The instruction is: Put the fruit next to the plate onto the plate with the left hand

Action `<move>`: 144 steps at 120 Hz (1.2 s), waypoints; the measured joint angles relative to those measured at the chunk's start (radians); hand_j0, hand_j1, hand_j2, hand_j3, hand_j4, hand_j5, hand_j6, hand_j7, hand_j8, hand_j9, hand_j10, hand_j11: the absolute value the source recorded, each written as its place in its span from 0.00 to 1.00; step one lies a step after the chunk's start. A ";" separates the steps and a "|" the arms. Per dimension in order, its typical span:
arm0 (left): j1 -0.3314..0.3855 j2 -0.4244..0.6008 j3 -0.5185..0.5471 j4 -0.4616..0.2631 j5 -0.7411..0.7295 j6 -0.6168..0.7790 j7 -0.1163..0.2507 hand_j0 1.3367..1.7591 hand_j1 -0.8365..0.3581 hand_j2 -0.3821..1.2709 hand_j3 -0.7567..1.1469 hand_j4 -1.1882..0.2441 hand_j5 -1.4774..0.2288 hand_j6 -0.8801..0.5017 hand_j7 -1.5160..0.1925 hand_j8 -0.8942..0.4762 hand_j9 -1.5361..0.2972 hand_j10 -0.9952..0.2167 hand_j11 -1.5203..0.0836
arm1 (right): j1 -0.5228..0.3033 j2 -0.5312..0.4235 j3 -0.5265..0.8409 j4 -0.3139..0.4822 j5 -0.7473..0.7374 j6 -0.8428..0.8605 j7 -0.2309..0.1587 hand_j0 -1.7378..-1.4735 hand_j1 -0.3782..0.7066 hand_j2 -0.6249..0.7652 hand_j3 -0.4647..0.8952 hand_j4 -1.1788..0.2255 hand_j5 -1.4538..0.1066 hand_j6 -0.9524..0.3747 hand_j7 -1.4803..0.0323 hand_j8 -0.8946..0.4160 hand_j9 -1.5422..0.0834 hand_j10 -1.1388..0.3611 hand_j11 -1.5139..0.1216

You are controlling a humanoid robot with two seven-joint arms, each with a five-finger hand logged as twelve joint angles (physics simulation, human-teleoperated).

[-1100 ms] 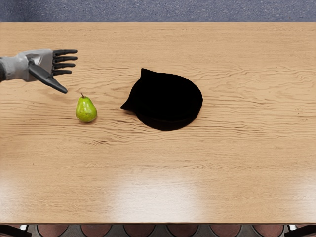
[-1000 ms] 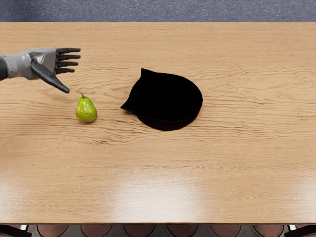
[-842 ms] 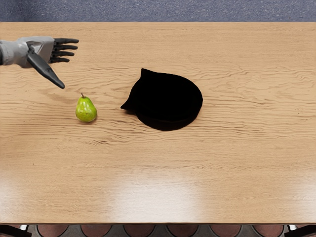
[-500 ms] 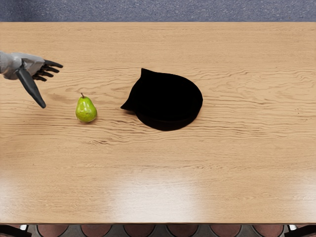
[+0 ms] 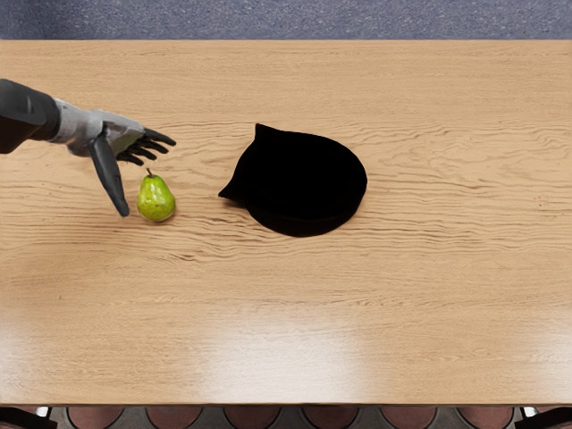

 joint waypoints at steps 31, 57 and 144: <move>-0.027 -0.067 0.035 -0.003 0.210 0.000 0.000 0.76 0.99 0.23 0.40 0.83 0.87 0.63 0.89 0.65 0.84 0.82 0.95 | 0.000 0.000 0.000 0.000 0.000 0.000 0.000 0.30 0.06 0.45 0.34 0.82 0.91 0.70 0.95 0.66 0.93 0.74 0.90; -0.035 -0.104 0.040 0.002 0.315 0.000 -0.001 0.76 0.99 0.23 0.40 0.83 0.87 0.63 0.89 0.65 0.84 0.82 0.95 | 0.000 0.000 0.000 0.000 0.000 0.000 0.000 0.30 0.06 0.45 0.34 0.82 0.91 0.70 0.95 0.66 0.93 0.74 0.90; -0.013 -0.185 0.082 0.040 0.337 0.079 -0.001 0.76 0.99 0.23 0.40 0.83 0.87 0.63 0.89 0.65 0.84 0.82 0.95 | 0.000 0.000 0.000 0.000 0.000 0.000 0.000 0.30 0.06 0.45 0.34 0.82 0.91 0.70 0.95 0.66 0.93 0.74 0.90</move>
